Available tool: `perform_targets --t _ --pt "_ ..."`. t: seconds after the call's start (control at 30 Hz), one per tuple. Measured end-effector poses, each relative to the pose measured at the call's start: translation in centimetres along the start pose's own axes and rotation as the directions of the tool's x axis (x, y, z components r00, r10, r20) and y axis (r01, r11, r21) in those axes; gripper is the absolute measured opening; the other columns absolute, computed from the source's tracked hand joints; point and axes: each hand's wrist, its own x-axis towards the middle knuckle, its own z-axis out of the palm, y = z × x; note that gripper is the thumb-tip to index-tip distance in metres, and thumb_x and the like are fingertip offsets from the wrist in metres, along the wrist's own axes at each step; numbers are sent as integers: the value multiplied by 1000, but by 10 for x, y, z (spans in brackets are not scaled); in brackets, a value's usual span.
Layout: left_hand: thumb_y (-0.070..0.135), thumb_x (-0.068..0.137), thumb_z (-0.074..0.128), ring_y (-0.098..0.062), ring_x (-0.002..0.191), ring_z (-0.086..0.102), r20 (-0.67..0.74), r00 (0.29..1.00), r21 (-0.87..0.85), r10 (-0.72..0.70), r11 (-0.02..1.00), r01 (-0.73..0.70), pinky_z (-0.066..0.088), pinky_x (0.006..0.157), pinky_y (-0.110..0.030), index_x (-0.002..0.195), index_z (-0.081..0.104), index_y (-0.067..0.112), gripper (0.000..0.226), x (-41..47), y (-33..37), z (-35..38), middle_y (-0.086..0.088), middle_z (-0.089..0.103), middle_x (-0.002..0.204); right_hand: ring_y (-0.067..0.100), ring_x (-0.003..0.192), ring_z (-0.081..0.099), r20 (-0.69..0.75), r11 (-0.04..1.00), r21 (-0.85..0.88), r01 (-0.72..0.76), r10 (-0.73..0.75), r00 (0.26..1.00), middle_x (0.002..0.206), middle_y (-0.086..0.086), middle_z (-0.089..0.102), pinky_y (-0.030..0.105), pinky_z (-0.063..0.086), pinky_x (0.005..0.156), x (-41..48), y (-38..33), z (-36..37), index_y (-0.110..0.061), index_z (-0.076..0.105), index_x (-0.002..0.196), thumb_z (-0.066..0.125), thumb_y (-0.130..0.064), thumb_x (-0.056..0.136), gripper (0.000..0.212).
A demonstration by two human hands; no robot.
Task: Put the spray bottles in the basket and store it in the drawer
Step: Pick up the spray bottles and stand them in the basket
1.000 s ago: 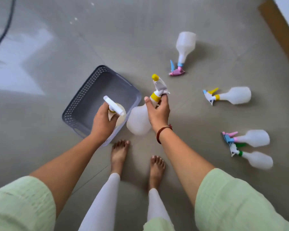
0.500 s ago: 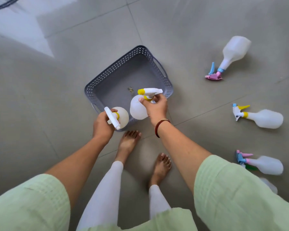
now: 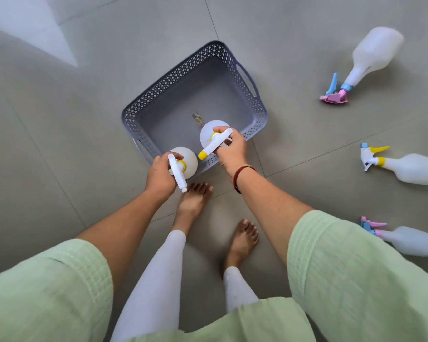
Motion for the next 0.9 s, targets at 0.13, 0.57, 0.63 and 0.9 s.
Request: perform_targets --t 0.13,0.57,0.63,0.9 --pt "23 103 33 -19 121 48 -91 990 -53 -104 994 99 37 102 -33 137 41 15 36 -3 -7 -42 -8 41 145 23 109 54 15 999 -42 -34 35 999 130 14 55 43 49 100 0 -3 -9 -14 64 117 55 9 79 45" --pt "61 91 35 -34 115 55 -405 809 -332 -426 893 303 42 90 -40 131 40 15 62 -33 10 -120 -13 60 124 29 128 41 479 233 -771 593 -400 781 144 4 39 39 40 100 -23 -42 -54 -26 46 134 57 -7 75 63" --pt "67 84 43 -38 113 57 -329 844 -170 -424 906 389 44 87 -42 133 32 13 74 -35 14 -117 -17 61 121 29 117 49 564 -17 -790 614 -413 715 129 5 50 38 41 90 -20 -47 -48 -22 52 123 57 -10 80 45" --pt "34 89 49 -42 110 56 -248 892 -9 -379 921 389 44 82 -41 125 36 8 46 -23 15 -106 -22 60 120 35 99 60 568 -13 -790 613 -392 724 107 12 63 33 33 66 -12 -53 -34 -13 63 106 58 -24 89 21"
